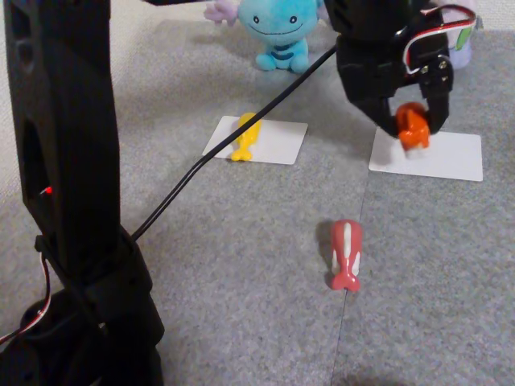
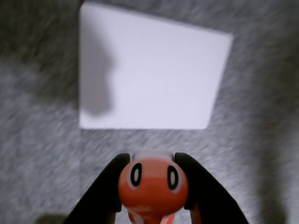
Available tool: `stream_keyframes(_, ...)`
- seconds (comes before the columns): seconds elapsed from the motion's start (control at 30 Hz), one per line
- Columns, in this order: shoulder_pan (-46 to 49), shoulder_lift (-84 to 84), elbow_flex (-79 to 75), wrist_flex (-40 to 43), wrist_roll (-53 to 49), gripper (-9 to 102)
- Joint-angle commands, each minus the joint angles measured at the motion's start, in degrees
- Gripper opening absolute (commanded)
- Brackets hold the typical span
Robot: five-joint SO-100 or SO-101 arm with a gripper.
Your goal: Wooper wants to eat egg sudhi, and Goomy wants to eat shrimp sushi
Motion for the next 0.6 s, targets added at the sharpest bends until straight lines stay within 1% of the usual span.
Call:
stream_keyframes(0.0, 0.1, 4.1, -2.4, -3.3, 0.0, 5)
stream_keyframes(0.3, -0.1, 3.1, -2.4, -9.1, 0.2, 5)
stream_keyframes(0.57, -0.2, -3.6, -2.4, -12.7, -0.3, 5)
